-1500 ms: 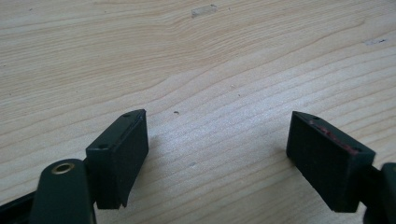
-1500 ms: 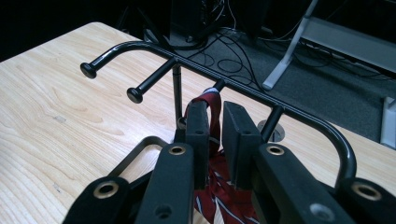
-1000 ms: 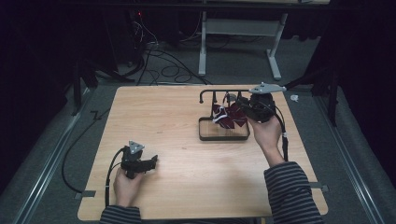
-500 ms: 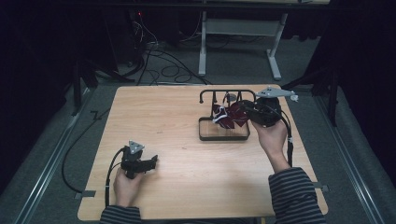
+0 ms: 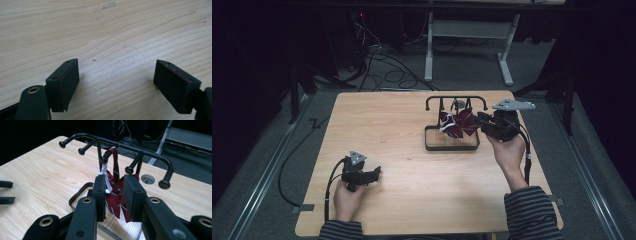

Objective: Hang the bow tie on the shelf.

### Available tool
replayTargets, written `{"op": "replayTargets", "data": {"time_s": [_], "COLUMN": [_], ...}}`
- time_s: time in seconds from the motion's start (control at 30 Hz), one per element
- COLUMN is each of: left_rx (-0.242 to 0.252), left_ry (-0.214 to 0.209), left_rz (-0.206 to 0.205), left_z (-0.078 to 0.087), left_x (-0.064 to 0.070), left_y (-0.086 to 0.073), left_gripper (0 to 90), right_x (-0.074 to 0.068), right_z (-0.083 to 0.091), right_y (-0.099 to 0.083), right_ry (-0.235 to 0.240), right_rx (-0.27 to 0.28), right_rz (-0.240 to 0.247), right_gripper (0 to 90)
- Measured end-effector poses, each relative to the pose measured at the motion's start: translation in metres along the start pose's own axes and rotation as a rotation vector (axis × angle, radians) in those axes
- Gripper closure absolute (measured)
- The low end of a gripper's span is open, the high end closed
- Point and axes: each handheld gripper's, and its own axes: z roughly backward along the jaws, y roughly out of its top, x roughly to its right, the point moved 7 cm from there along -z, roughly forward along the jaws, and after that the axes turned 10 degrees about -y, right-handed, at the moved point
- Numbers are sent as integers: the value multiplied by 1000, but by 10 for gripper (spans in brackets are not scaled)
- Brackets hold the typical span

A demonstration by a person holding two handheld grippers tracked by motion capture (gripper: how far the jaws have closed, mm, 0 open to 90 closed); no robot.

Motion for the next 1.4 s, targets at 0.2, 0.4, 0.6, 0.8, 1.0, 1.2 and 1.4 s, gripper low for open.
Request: {"op": "replayTargets", "data": {"time_s": [0.2,0.4,0.6,0.8,1.0,1.2,1.4], "left_rx": [0,0,0,0,0,0,0], "left_ry": [1,1,1,1,0,0,0], "left_rz": [0,0,0,0,0,0,0], "left_z": [0,0,0,0,0,0,0], "left_x": [0,0,0,0,0,0,0], "left_y": [0,0,0,0,0,0,0], "left_gripper": [212,212,212,212,212,212,212], "right_x": [2,4,5,7,9,10,9], "right_z": [6,9,11,14,17,19,21], "right_y": [-8,-18,-27,-32,-36,-47,-56], "right_ry": [-7,-6,1,1,1,8,14], "right_rx": [-4,-15,-24,-22,-24,-34,-38], "right_rz": [-9,-16,-27,-32,-46,-68,-86], "right_gripper": [742,741,737,729,727,722,720]}}
